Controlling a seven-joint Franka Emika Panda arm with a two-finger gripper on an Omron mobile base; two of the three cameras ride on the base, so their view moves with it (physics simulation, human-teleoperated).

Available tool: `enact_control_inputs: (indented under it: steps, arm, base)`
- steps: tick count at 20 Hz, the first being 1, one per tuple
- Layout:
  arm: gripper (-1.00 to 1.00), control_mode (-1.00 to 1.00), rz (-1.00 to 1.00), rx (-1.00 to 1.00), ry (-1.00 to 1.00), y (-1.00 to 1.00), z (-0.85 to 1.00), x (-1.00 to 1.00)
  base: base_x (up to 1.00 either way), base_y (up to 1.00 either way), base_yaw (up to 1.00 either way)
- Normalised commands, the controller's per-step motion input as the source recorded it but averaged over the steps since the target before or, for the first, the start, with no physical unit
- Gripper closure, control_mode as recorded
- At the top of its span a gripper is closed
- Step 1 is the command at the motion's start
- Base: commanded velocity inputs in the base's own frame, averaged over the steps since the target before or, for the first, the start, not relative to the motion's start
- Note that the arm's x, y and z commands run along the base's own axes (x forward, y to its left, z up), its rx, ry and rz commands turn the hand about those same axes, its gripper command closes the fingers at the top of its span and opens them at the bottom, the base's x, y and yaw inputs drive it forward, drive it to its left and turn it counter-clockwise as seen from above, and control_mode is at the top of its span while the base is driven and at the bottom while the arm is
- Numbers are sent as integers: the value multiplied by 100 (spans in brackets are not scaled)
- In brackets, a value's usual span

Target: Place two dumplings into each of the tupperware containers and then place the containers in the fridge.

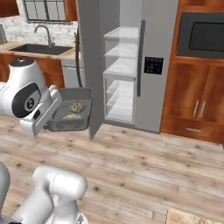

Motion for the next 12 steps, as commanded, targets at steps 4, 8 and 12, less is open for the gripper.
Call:
enact_control_inputs:
  steps: [4,8,12]
  arm:
    - [100,100,0,0,0,0,0,0]
    - [100,100,0,0,0,0,0,0]
    - [100,100,0,0,0,0,0,0]
  base:
    - [100,0,5]
    - [100,0,0]
    - [100,5,0]
